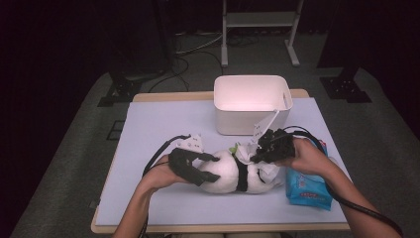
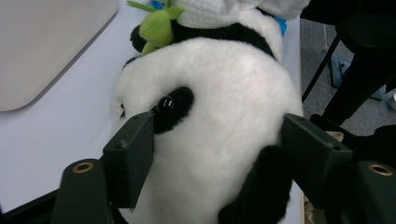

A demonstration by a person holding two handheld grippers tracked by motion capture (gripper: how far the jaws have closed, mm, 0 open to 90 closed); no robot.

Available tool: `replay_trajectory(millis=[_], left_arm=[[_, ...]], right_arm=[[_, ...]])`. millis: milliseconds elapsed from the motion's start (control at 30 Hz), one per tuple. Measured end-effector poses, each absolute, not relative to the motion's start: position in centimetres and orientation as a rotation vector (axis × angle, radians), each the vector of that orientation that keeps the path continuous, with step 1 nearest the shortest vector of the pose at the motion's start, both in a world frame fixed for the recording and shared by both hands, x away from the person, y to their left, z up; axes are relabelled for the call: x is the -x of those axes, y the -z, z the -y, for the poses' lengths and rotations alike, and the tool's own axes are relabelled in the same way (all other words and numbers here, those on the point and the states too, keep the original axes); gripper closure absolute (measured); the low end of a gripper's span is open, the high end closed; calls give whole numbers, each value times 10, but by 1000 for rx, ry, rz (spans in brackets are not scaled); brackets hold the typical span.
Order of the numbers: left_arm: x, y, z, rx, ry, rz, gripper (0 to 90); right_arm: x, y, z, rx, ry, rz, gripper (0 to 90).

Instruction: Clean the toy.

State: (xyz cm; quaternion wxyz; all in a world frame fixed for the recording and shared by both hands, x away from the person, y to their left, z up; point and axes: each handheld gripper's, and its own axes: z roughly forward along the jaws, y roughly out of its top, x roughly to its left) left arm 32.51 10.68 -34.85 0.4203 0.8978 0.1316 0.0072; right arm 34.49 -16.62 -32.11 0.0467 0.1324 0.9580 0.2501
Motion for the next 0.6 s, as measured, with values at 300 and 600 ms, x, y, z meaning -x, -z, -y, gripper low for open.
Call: replay_trajectory(millis=[300,600], left_arm=[[-328,342,-104,-2257,16,-382,163],[-330,359,-99,-2296,129,-374,95]], right_arm=[[-329,332,183,-419,-869,-2938,854],[-311,343,190,-419,-931,-2963,851]])
